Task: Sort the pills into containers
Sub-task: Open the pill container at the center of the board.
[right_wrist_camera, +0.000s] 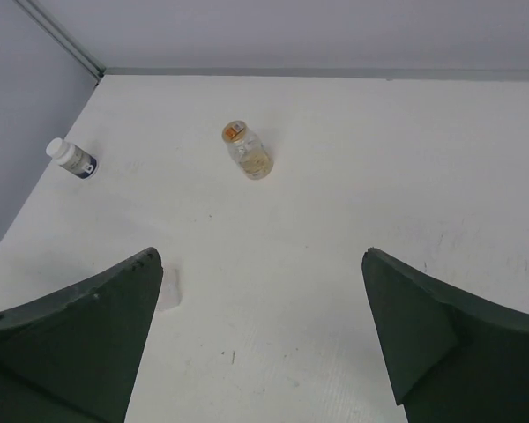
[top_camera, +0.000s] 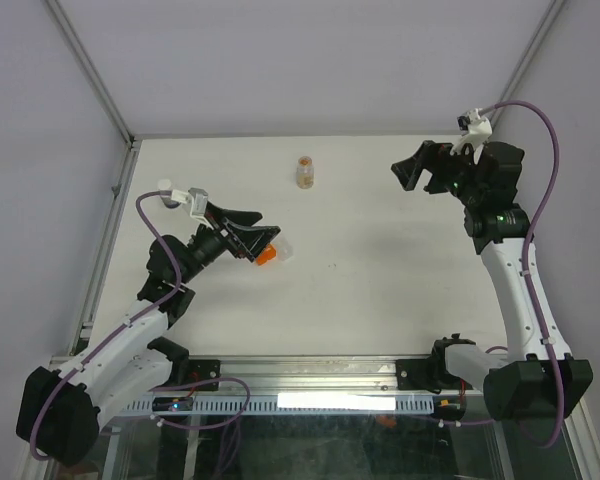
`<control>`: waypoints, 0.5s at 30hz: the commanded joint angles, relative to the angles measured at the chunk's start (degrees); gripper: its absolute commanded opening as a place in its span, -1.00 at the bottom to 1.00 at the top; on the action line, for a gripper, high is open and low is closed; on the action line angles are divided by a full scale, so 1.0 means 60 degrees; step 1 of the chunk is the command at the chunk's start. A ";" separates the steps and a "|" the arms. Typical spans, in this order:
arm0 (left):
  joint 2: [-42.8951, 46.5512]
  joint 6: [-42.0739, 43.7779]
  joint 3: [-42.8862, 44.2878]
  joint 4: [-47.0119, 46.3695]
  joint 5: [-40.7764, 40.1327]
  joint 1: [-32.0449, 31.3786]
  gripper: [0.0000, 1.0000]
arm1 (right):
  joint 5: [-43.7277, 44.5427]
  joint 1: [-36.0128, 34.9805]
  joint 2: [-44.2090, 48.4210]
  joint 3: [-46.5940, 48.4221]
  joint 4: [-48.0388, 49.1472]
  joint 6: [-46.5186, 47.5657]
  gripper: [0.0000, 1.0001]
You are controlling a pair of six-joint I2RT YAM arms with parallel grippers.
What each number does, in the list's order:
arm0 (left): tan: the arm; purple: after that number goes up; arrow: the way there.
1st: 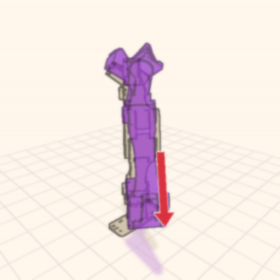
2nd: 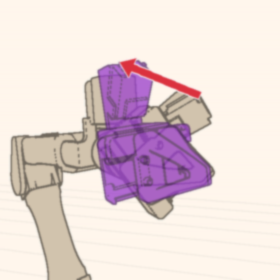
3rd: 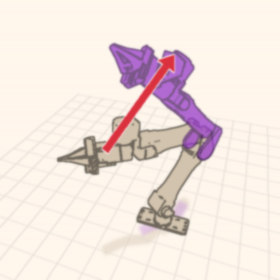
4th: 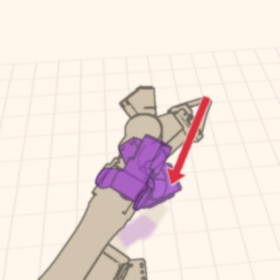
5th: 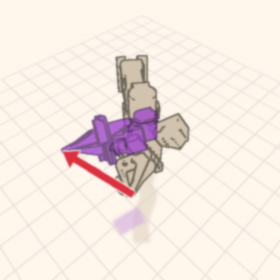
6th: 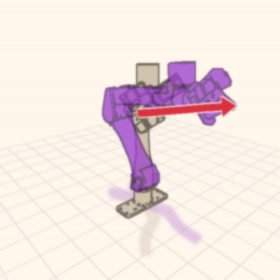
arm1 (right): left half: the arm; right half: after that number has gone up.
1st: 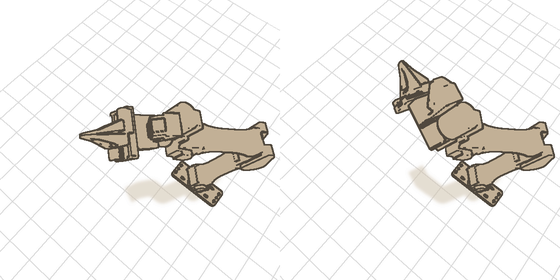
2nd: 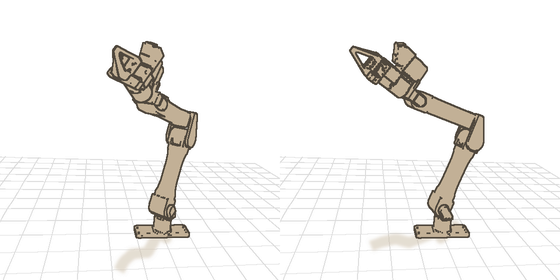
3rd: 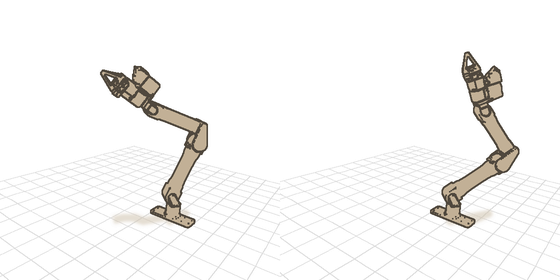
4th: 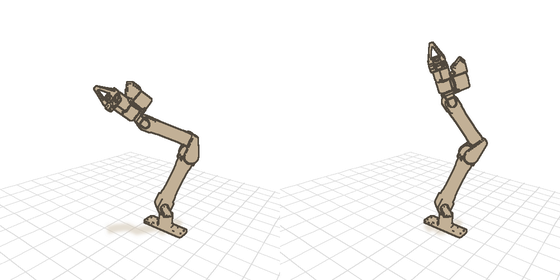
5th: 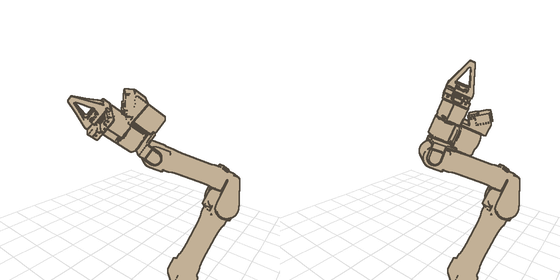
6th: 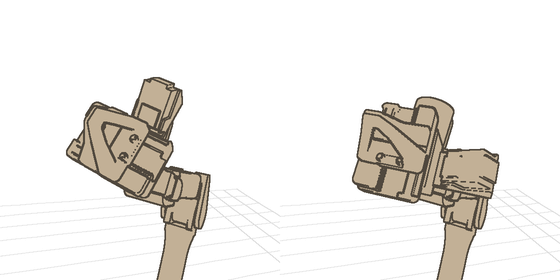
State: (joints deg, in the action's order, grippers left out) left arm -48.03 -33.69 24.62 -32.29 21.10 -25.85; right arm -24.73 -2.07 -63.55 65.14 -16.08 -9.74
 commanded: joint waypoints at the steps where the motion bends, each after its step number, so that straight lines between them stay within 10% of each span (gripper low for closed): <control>1: -0.0428 -0.0369 0.0467 -0.0925 0.0271 -0.0010 0.98 | -0.0725 0.0035 0.0213 0.0027 0.0681 -0.0476 1.00; 15: -0.1035 -0.0559 0.0204 -0.1460 0.0916 -0.0015 0.98 | -0.6158 0.0172 0.0390 -0.1946 0.2473 0.2017 1.00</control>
State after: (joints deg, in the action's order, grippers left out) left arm -53.65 -38.63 24.32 -41.82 24.01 -25.82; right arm -47.29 -1.41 -61.87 56.10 -7.29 -5.10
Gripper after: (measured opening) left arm 0.990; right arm 0.998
